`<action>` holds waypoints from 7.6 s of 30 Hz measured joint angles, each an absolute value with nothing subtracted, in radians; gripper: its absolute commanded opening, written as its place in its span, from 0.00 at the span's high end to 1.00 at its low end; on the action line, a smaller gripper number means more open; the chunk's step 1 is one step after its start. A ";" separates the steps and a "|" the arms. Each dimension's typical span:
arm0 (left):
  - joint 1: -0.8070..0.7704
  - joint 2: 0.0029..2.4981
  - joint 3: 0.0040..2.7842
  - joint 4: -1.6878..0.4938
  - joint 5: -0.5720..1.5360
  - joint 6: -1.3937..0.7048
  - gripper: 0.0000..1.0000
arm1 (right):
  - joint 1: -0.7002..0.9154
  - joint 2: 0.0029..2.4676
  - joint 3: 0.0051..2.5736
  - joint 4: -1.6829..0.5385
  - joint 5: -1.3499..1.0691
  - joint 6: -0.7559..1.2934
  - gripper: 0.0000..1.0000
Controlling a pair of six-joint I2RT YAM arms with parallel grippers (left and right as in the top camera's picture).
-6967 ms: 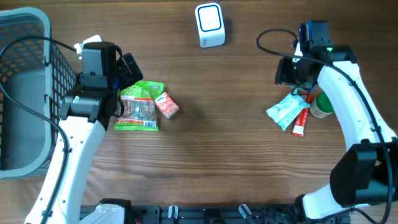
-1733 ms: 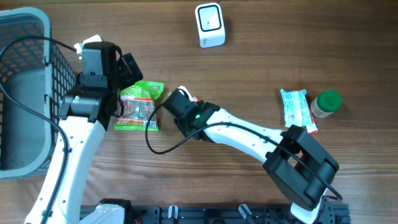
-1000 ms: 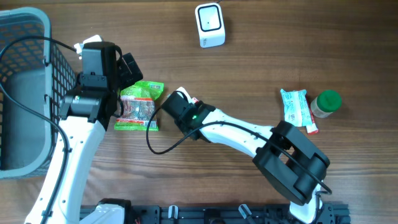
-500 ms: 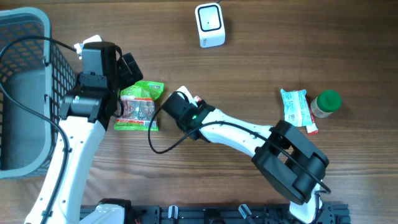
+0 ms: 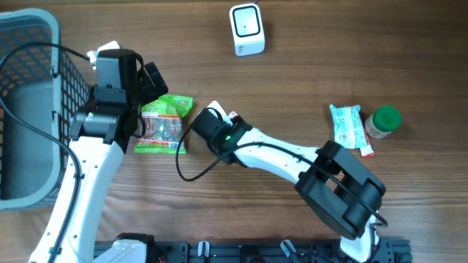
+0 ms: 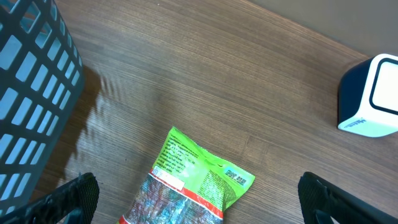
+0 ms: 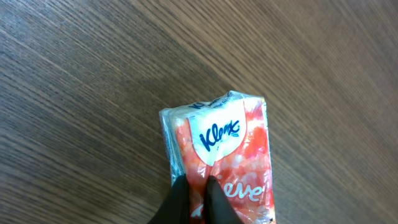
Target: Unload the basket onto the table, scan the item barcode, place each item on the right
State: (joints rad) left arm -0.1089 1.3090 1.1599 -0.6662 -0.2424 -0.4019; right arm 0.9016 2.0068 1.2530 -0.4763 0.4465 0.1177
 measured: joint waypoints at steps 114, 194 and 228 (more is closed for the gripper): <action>-0.109 1.309 1.160 -0.666 -0.242 -0.402 0.00 | 0.488 1.909 1.111 -0.384 -0.340 0.309 0.74; -0.109 1.309 1.160 -0.666 -0.242 -0.402 0.00 | 0.534 1.909 1.102 -0.328 -0.354 0.400 0.96; -0.109 1.309 1.160 -0.666 -0.242 -0.402 0.00 | 0.882 1.658 1.102 -0.718 0.799 0.274 0.96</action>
